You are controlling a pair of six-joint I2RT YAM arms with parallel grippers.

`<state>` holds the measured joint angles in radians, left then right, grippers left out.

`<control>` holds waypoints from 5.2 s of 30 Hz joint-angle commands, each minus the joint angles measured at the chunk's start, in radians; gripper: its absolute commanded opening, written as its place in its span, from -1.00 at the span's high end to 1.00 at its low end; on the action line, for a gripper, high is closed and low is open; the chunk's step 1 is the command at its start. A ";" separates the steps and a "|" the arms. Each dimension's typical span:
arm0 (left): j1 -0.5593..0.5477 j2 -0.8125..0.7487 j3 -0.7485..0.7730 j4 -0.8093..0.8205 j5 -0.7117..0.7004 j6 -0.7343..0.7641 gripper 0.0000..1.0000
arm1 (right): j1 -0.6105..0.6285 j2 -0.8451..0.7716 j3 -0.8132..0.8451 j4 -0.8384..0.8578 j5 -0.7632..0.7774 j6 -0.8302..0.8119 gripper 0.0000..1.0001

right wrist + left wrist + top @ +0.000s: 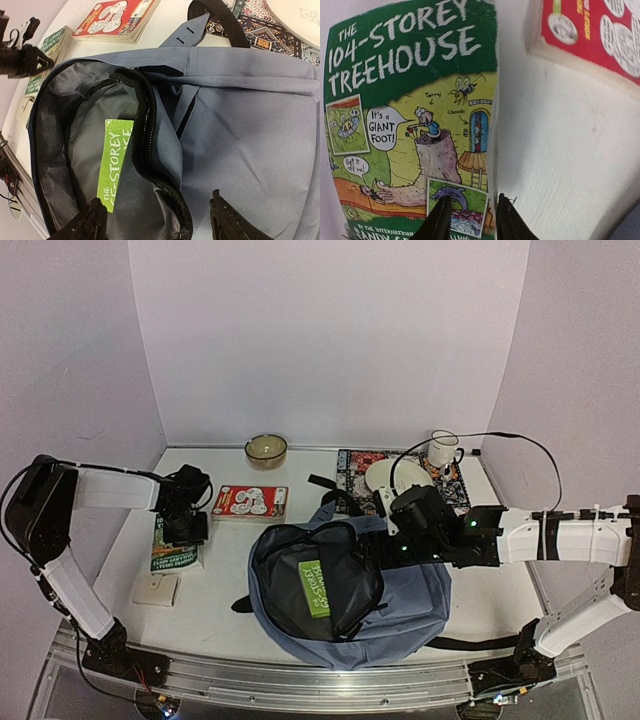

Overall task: Pack the student bag
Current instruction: Move the book to the center of the board, then move the student bag to the center of the board, then move the book to the center of the board.

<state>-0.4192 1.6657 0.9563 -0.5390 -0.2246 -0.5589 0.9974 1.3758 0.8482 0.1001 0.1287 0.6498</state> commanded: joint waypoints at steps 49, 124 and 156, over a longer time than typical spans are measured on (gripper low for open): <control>0.121 -0.312 -0.236 0.066 0.322 -0.064 -0.86 | 0.168 0.340 0.466 0.033 -0.029 -0.058 -0.42; 0.091 0.038 -0.051 0.091 0.181 -0.025 -0.88 | 0.168 0.430 0.485 -0.008 0.057 0.060 -0.50; -0.178 -0.345 -0.385 0.199 0.344 -0.291 -0.66 | 0.159 0.814 0.762 -0.062 -0.096 0.111 -0.25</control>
<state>-0.5964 1.3159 0.5903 -0.3908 0.0933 -0.8200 1.1660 2.1445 1.5631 0.0761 0.0158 0.7609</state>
